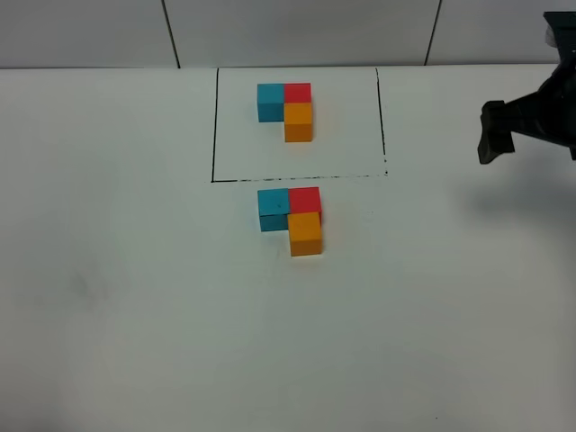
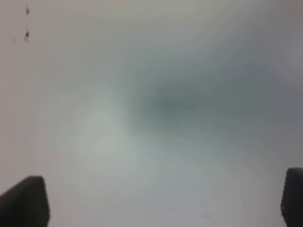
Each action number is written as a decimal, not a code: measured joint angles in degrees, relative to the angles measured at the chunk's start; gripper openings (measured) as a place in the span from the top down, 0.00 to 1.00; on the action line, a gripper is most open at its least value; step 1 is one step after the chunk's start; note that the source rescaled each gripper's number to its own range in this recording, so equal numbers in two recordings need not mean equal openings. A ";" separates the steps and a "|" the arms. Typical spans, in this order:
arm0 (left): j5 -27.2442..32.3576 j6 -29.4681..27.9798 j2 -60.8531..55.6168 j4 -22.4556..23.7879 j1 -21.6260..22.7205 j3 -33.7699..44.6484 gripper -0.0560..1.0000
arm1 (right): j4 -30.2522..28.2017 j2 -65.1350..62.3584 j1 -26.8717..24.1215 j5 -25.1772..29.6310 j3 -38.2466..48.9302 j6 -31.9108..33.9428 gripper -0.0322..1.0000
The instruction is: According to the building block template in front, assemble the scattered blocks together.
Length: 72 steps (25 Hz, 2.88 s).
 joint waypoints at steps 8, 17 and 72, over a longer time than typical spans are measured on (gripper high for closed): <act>0.00 0.00 0.00 0.00 0.00 0.00 0.32 | -1.35 -22.63 0.30 -0.80 15.57 0.41 0.00; 0.00 0.06 0.00 0.00 0.00 0.00 0.32 | -1.97 -47.80 4.75 -0.84 29.72 0.92 0.00; 0.00 -0.09 0.00 0.00 0.00 0.00 0.32 | -6.17 -97.30 7.23 10.15 44.89 5.68 0.34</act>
